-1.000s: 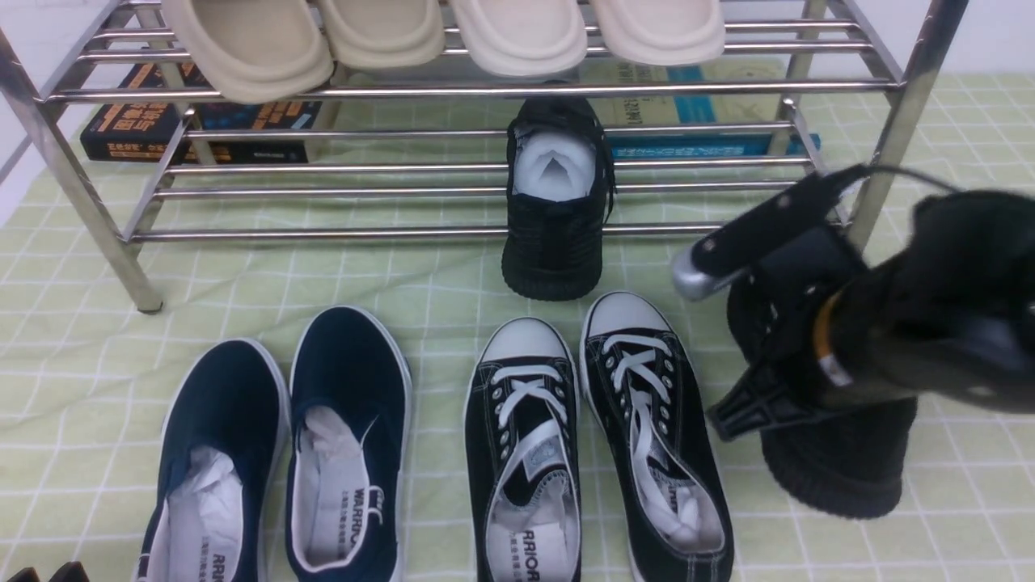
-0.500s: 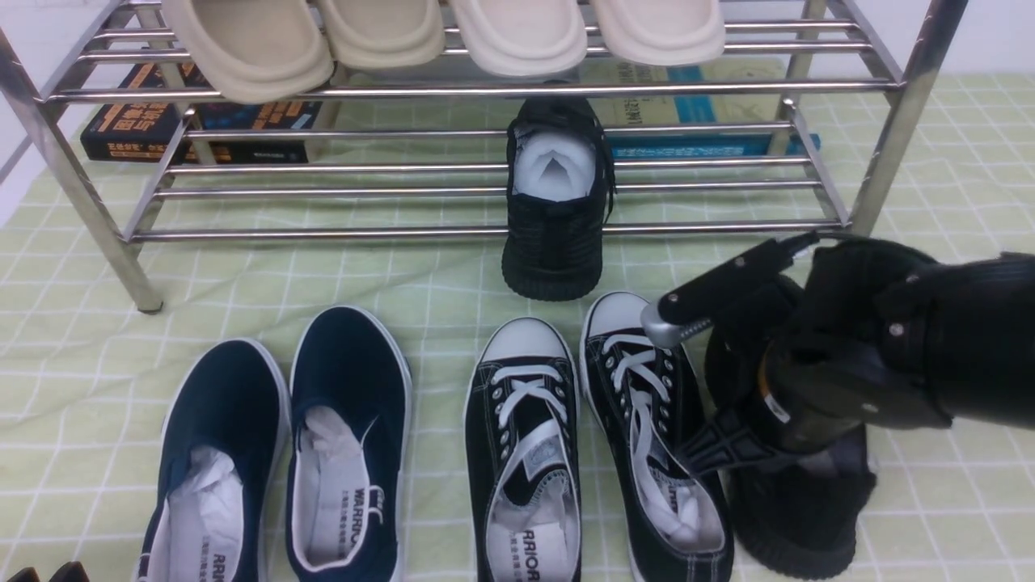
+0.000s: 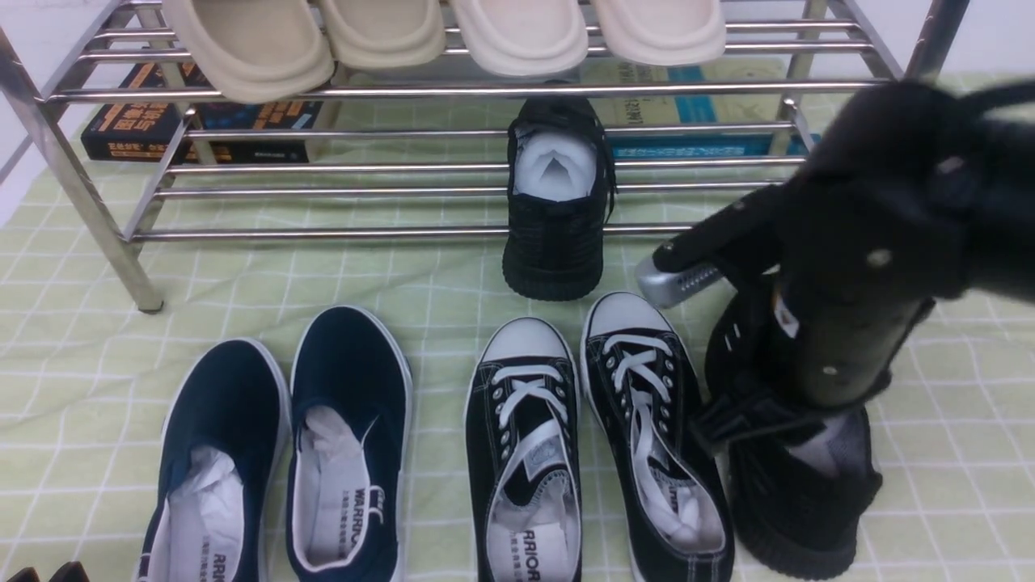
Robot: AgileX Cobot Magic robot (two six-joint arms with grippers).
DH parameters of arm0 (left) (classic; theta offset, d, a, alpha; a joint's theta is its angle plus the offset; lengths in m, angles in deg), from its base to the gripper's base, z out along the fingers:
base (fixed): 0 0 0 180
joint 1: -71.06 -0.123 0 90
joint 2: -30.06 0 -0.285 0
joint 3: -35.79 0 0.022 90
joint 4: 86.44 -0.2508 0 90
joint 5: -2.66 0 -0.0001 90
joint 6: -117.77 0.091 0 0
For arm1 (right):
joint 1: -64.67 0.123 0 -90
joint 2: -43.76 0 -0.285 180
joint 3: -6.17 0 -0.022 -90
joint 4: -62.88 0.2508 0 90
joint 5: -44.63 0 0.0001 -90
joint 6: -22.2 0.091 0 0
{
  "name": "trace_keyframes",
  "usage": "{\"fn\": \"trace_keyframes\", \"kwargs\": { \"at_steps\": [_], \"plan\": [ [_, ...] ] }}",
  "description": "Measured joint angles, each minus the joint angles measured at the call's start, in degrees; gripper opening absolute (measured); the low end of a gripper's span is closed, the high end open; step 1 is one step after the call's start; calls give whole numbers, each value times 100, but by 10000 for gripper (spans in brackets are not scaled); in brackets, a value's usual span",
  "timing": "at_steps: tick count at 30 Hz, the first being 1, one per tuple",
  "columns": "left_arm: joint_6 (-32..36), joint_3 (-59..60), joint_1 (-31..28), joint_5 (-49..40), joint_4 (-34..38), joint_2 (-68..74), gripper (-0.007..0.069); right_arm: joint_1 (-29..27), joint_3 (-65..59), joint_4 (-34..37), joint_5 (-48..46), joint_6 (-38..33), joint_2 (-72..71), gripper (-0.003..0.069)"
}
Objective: Take the shoes off the shelf with your hand from the green coffee tablecloth.
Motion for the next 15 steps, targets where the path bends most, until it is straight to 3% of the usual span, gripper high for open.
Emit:
{"fn": "trace_keyframes", "kwargs": {
  "at_steps": [6,10,15],
  "plan": [
    [0,0,0,0,0,0,239,6,-6,1506,49,-701,-372,-2],
    [0,0,0,0,0,0,239,6,54,2110,862,-1005,-294,-13],
    [0,0,0,0,0,0,239,6,861,2372,870,-1100,82,-5]
  ]
}}
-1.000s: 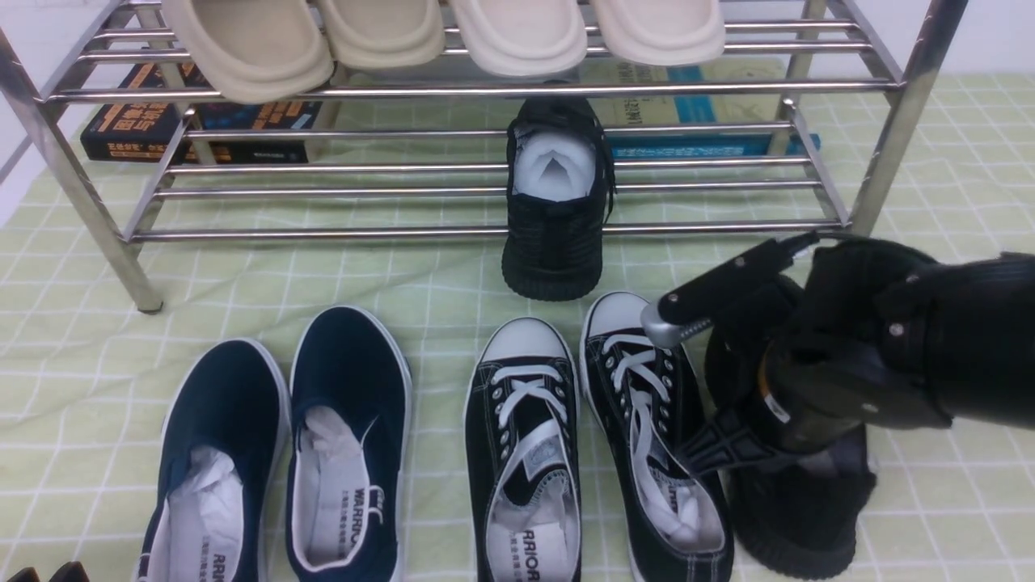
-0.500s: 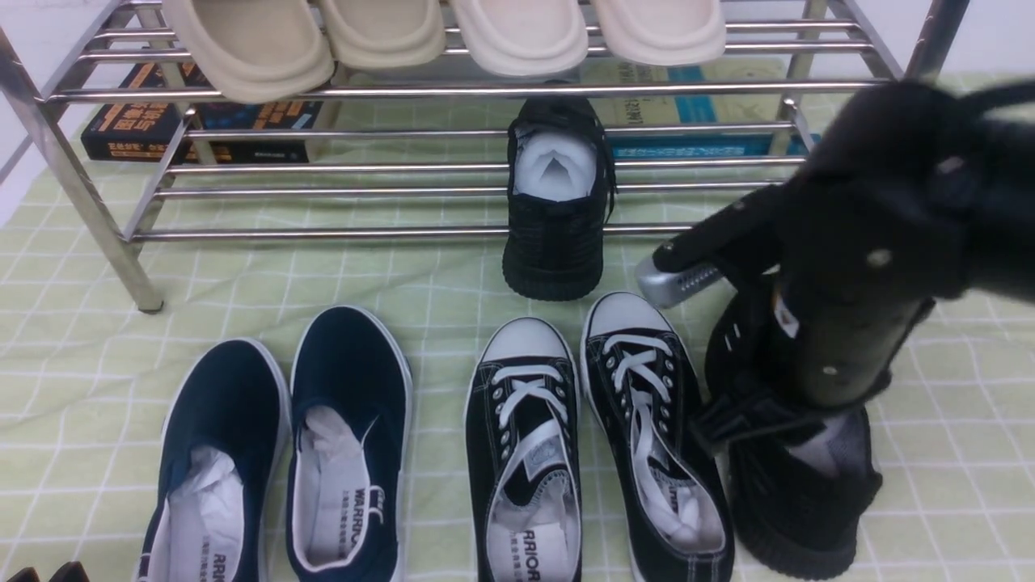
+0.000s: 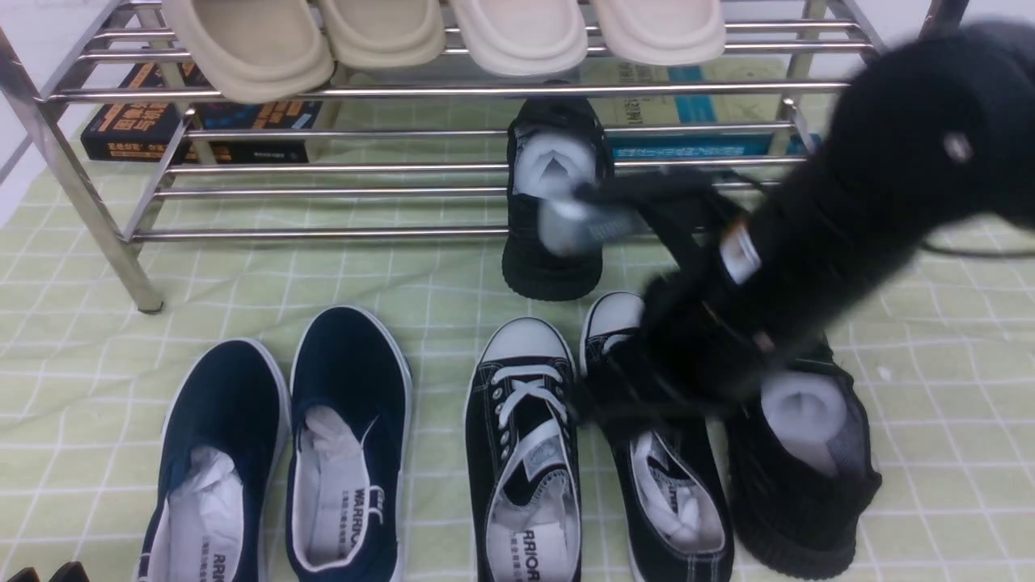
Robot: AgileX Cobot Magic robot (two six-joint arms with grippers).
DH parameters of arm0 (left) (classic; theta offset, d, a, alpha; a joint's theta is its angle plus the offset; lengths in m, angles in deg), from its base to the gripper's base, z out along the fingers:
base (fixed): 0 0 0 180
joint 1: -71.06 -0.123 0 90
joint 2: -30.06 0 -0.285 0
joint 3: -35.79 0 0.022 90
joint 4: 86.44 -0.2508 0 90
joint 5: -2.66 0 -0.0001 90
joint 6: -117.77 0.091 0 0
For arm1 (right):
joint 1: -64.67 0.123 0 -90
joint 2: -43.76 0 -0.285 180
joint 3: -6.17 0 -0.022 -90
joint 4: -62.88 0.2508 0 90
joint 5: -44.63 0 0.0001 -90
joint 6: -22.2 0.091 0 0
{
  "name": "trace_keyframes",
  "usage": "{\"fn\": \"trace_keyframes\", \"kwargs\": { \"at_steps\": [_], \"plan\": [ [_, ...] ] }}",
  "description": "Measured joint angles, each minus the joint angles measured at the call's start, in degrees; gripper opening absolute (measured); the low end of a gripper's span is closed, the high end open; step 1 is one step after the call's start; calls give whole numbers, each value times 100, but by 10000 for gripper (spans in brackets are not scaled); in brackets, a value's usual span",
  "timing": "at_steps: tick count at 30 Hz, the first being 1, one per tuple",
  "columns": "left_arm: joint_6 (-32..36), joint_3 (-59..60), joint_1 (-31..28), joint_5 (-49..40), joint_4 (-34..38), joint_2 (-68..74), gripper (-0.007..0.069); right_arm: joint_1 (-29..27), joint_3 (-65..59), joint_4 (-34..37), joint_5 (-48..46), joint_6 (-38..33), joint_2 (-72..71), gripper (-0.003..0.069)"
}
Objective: Take the shoes off the shelf with your hand from the green coffee tablecloth.
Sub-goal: 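Reach toward the shoe rack and grasp a shoe on it with the right gripper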
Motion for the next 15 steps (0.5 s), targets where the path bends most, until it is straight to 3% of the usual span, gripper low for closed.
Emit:
{"fn": "trace_keyframes", "kwargs": {
  "at_steps": [8,15],
  "plan": [
    [0,0,0,0,0,0,239,0,1880,-662,-419,-105,1158,50],
    [0,0,0,0,0,0,239,0,2712,-1286,-443,-51,1862,128]
  ]
}}
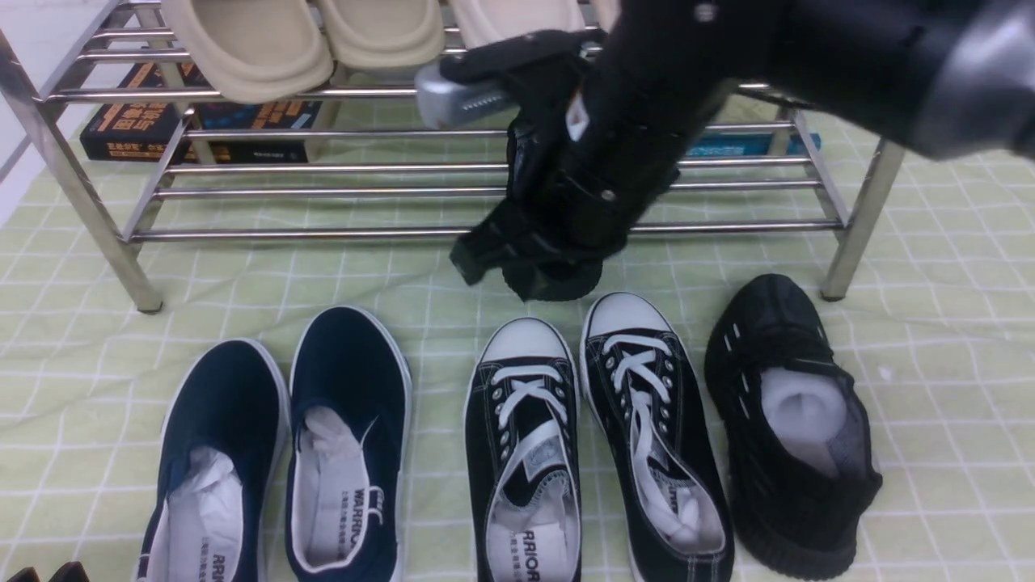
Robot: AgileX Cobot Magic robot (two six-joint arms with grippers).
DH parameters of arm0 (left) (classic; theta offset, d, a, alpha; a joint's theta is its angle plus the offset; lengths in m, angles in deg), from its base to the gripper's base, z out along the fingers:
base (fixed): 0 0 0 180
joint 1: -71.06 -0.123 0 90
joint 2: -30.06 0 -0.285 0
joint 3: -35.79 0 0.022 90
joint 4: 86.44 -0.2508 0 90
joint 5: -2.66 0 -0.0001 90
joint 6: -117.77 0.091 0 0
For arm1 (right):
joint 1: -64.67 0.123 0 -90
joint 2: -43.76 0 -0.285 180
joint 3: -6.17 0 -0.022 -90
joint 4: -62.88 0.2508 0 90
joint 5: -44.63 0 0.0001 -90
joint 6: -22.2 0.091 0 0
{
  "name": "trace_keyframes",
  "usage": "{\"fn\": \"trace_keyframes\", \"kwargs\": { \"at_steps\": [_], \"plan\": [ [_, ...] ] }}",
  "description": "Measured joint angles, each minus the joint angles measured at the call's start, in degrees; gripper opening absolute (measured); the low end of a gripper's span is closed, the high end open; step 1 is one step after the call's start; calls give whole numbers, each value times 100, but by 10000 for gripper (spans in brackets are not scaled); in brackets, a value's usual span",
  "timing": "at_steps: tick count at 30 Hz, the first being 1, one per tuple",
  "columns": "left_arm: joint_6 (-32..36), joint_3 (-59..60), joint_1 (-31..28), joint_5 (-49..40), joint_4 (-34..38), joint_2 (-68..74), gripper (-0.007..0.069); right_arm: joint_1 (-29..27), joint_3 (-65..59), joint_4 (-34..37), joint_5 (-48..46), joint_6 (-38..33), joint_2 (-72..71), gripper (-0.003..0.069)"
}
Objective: Take the shoes off the shelf with your hand from the green coffee tablecloth.
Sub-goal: 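Reach toward the shoe rack and grasp a shoe on it with the right gripper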
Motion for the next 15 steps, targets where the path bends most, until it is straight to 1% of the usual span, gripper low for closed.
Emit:
{"fn": "trace_keyframes", "kwargs": {
  "at_steps": [2,3,7,8,9,10,11,12,13,15],
  "plan": [
    [0,0,0,0,0,0,239,0,168,-244,204,179,139,164],
    [0,0,0,0,0,0,239,0,185,-274,260,229,155,168],
    [0,0,0,0,0,0,239,-26,627,-1102,740,925,603,304],
    [0,0,0,0,0,0,239,-27,647,-1134,740,925,622,311],
    [0,0,0,0,0,0,239,-79,815,-1336,878,1151,793,363],
    [0,0,0,0,0,0,239,-106,876,-1407,954,1239,877,381],
    [0,0,0,0,0,0,239,-191,1022,-1485,1110,1381,1017,422],
    [0,0,0,0,0,0,239,-203,1037,-1498,1131,1381,1035,426],
    [0,0,0,0,0,0,239,-292,1119,-1531,1286,1479,1154,452],
    [0,0,0,0,0,0,239,-429,1178,-1531,1506,1571,1306,471]
  ]
}}
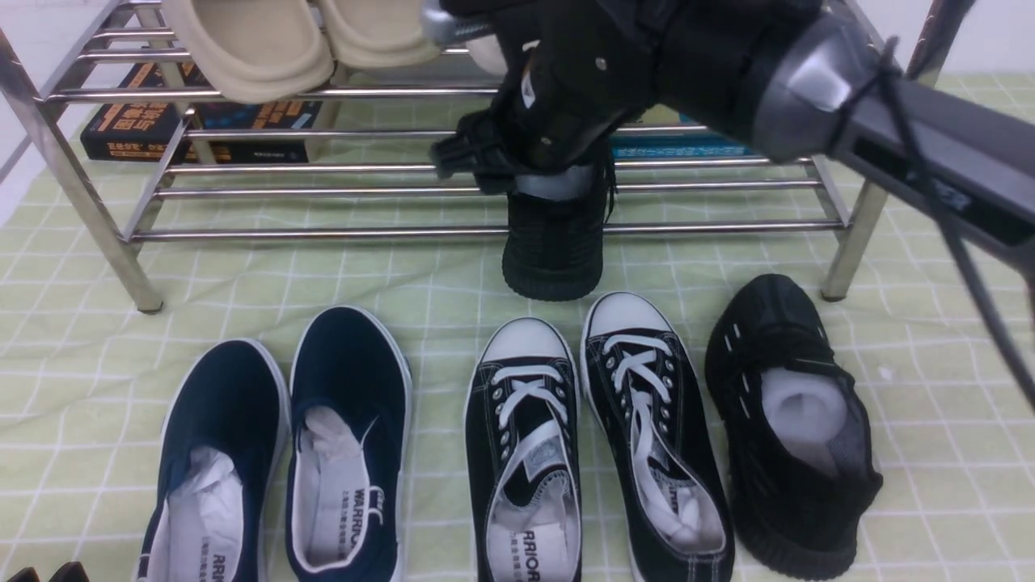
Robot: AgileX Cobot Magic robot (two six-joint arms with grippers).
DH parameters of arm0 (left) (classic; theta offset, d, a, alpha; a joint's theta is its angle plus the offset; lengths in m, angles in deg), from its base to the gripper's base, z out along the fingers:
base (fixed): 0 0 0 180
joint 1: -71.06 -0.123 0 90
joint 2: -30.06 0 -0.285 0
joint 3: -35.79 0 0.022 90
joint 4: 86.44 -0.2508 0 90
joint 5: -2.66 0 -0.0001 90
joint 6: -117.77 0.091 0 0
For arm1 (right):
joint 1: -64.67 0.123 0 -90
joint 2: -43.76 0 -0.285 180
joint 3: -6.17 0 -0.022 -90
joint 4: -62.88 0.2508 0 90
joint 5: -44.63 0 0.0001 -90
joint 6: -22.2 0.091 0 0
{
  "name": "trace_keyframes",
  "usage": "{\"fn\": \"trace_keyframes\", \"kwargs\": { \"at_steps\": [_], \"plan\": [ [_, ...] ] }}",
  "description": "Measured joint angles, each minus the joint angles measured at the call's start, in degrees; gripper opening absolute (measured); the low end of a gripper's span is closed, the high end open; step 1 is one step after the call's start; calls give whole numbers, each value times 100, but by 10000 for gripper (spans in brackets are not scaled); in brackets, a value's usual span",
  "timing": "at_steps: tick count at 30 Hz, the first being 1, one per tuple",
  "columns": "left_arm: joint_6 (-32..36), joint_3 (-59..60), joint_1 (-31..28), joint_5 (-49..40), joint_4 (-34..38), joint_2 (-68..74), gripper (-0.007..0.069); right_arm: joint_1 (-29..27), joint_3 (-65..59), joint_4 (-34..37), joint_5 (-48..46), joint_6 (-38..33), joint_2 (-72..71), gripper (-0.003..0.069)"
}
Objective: Take the shoes off the shelf with your hand from the green coffee tablecloth.
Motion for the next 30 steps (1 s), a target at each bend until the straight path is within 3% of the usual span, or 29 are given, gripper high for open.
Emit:
{"fn": "trace_keyframes", "kwargs": {
  "at_steps": [12,14,21,30],
  "plan": [
    [0,0,0,0,0,0,239,-314,17,243,736,146,639,426],
    [0,0,0,0,0,0,239,-314,30,252,750,146,664,387],
    [0,0,0,0,0,0,239,-314,110,477,374,95,599,27],
    [0,0,0,0,0,0,239,-205,110,1608,-1135,-885,-85,6]
  ]
}}
